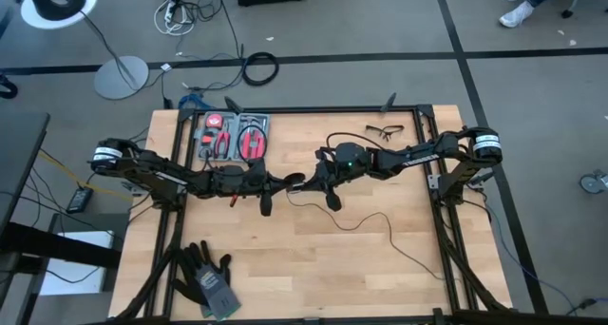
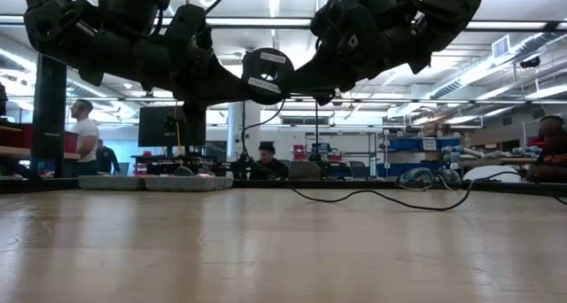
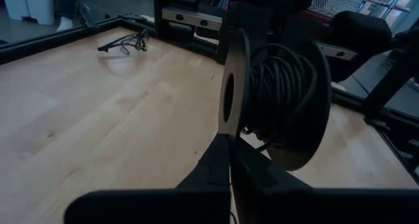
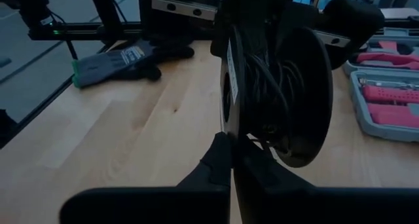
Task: Coil cords
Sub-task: Coil the black wire on the black spool
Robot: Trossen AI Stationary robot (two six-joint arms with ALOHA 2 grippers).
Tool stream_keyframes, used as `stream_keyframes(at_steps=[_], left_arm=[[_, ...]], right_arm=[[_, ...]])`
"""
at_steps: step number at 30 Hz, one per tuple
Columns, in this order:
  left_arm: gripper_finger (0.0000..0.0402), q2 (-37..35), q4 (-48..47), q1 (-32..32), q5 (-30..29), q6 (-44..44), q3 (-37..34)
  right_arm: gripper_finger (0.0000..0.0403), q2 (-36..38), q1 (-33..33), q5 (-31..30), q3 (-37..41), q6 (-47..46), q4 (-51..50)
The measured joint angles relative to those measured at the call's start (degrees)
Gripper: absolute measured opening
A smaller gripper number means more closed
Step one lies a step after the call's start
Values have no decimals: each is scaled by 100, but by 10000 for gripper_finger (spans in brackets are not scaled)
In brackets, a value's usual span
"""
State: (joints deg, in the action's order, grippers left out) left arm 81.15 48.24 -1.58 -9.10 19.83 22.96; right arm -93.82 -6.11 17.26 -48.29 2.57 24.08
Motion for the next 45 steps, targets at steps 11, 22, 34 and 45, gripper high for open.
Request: stream_keyframes(at_steps=[11, 22, 34, 45], left_arm=[[1, -4, 14, 2, -199, 0, -17], [0, -10, 372, 7, -1094, 965, -548], [0, -12, 773, 9, -1830, 1795, -798], [0, -12, 738, 9, -2135, 1765, -793]], right_arm=[[44, 7, -106, -91, 22, -309, -225], [62, 669, -229, -375, 30, -321, -1429], [59, 108, 164, -1451, 1104, -1287, 786], [59, -1444, 835, -2375, 224, -881, 1318]])
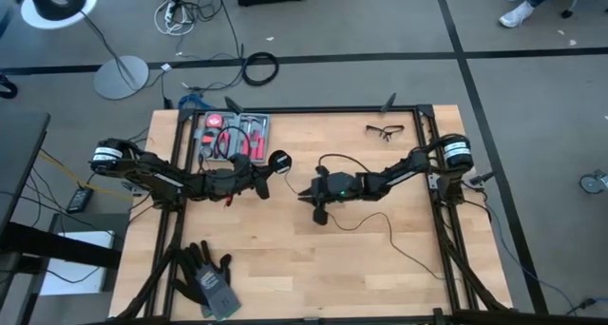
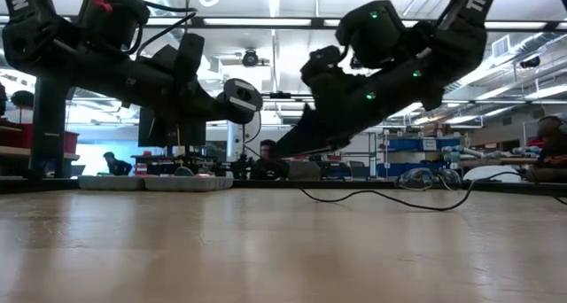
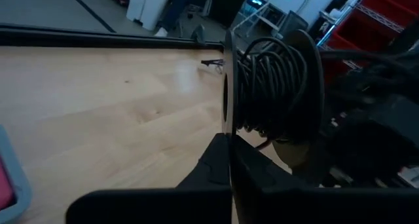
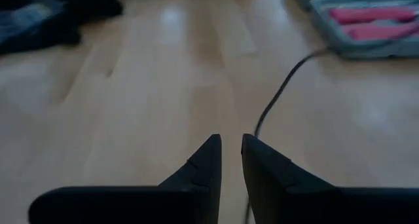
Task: Coil cords
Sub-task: Coil the black wire on the black spool
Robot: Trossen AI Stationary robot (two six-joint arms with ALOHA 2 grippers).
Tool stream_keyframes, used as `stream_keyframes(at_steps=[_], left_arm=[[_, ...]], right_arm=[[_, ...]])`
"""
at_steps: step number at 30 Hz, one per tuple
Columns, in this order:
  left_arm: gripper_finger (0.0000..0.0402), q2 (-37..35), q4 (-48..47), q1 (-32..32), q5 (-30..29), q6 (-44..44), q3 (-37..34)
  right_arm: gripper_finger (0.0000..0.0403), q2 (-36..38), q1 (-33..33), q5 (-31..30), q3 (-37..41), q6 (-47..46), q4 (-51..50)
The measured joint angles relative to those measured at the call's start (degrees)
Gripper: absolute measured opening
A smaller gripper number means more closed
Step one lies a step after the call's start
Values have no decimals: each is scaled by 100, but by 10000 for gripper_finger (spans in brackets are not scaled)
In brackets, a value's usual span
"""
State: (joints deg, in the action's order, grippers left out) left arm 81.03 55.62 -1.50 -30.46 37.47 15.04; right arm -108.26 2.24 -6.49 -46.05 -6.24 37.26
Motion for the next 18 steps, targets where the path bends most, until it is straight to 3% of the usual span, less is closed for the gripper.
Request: stream_keyframes(at_steps=[10, 18], left_arm=[[0, 0, -171, 0, -39, -105, -3], [0, 0, -132, 0, -122, -127, -3]], right_arm=[[89, 102, -127, -346, -91, 139, -490], [120, 58, -118, -228, -89, 224, -627]])
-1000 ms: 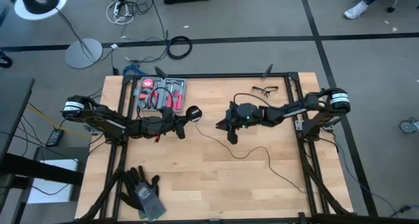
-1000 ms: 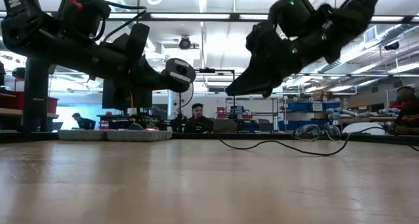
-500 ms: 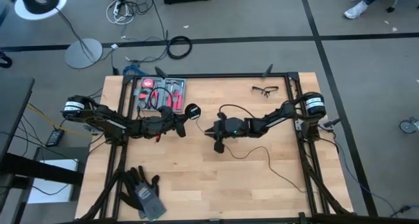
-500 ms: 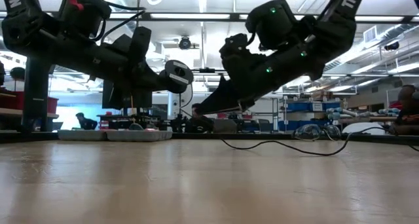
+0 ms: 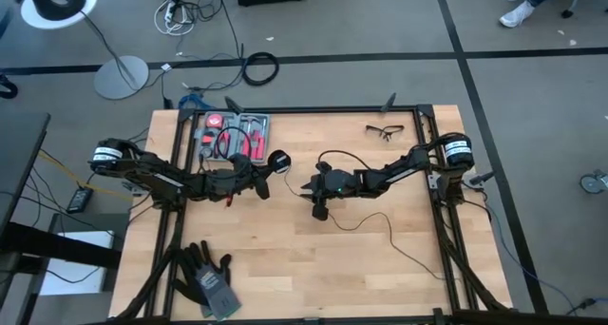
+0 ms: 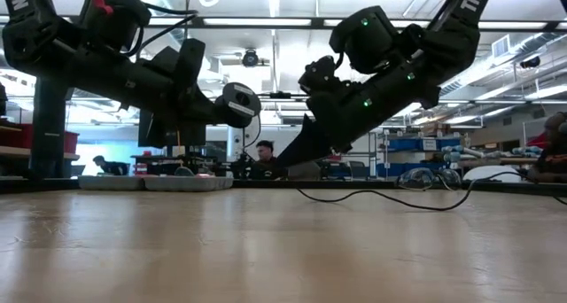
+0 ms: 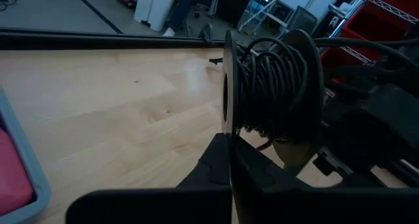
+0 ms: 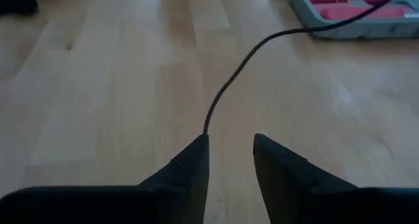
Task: Coil cords
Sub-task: Coil the black wire on the black spool
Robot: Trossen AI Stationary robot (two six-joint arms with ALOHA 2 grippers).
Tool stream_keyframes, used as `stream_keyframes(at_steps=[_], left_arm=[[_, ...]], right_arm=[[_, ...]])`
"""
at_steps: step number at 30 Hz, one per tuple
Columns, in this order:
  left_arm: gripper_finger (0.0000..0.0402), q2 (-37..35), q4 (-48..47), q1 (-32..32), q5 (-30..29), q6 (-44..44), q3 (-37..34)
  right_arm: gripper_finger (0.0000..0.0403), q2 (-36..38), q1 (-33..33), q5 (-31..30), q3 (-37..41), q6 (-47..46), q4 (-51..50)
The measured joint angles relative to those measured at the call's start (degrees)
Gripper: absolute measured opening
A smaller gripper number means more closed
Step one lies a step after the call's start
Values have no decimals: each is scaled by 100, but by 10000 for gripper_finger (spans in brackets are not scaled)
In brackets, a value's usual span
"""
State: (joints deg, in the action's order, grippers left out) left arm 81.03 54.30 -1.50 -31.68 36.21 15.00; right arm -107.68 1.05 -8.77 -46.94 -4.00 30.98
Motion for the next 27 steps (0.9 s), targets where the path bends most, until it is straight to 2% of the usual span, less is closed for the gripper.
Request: stream_keyframes(at_steps=[11, 14, 18, 21, 27], left_arm=[[0, 0, 20, 0, -120, 0, 0], [0, 0, 26, 0, -120, 0, 0], [0, 0, 63, 0, -122, 2, 0], [0, 0, 72, 0, -168, 2, 0], [0, 0, 64, 0, -288, 2, 0]], right_arm=[[114, 0, 9, 191, -2, -300, -212], [83, 0, 8, 191, -2, -344, -245], [13, 0, 53, 189, -2, -280, -236], [6, 0, 106, 214, -32, -215, -77], [2, -2, 84, 437, -559, 338, -590]])
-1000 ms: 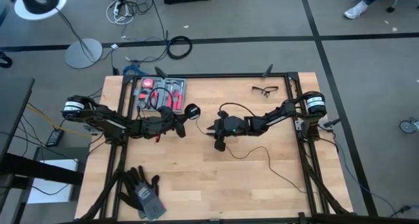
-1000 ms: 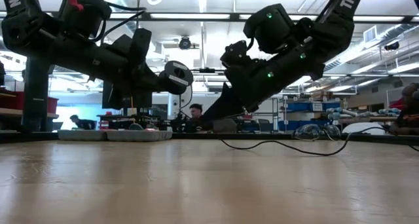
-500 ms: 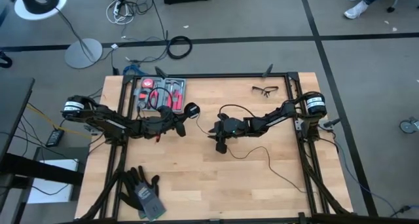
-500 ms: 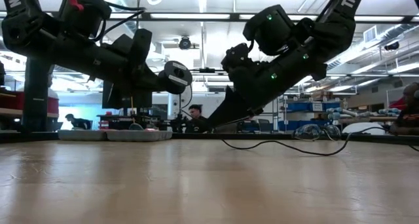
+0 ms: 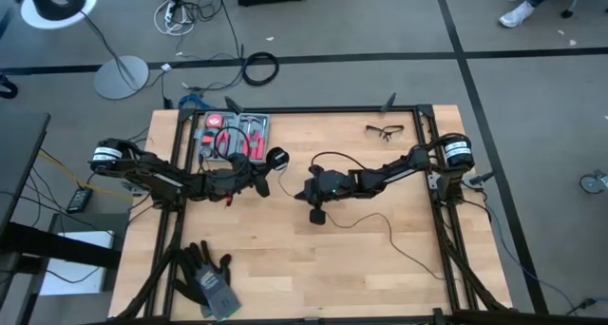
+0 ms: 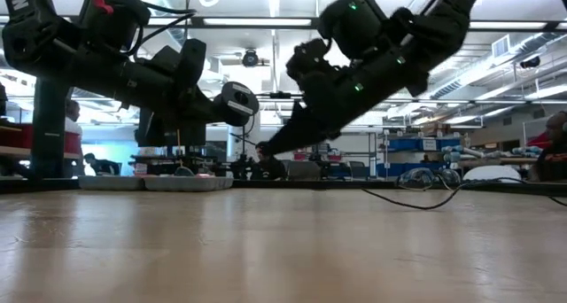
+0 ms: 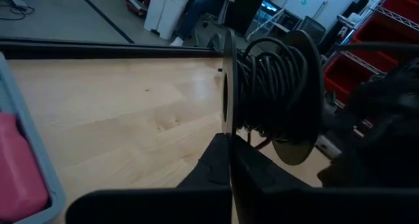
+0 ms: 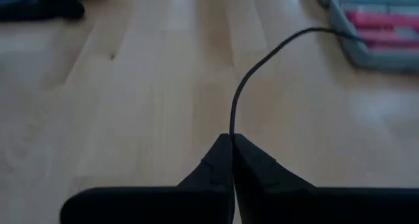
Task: Coil cords
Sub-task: Coil the black wire on the black spool
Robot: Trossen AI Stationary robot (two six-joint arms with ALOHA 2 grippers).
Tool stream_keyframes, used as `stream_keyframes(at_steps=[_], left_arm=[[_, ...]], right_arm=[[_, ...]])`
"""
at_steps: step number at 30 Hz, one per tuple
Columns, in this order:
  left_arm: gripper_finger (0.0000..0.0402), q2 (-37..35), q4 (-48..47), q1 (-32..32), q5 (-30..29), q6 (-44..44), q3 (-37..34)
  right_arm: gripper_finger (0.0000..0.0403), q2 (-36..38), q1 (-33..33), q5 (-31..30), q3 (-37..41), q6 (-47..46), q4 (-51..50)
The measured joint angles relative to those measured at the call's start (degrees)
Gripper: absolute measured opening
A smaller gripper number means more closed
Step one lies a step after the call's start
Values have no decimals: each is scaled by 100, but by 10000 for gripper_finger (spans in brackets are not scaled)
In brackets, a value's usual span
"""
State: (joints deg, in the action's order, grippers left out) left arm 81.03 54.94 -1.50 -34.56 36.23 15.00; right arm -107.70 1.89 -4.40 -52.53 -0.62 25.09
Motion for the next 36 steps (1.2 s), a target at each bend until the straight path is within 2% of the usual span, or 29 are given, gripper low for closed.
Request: stream_keyframes(at_steps=[6, 13, 17, 25, 29, 36], left_arm=[[0, 0, -86, 2, 110, 0, 0], [0, 0, -279, 0, 223, 29, 0], [0, 0, -532, 0, 225, 177, 0], [0, 0, -638, 2, 245, 197, 0], [0, 0, -641, 0, 473, 213, 0], [0, 2, -255, -67, 550, 91, 3]], right_arm=[[1, -2, -252, 441, -715, 519, -549], [1, -7, -460, 559, -1636, 1057, -1480], [0, 84, -524, 548, -1906, 1293, -1716], [0, 602, -688, -297, -1967, 1501, -2369], [0, 806, -784, -863, -1967, 1513, -2749], [0, 854, -1024, -936, -1965, 1020, -3665]])
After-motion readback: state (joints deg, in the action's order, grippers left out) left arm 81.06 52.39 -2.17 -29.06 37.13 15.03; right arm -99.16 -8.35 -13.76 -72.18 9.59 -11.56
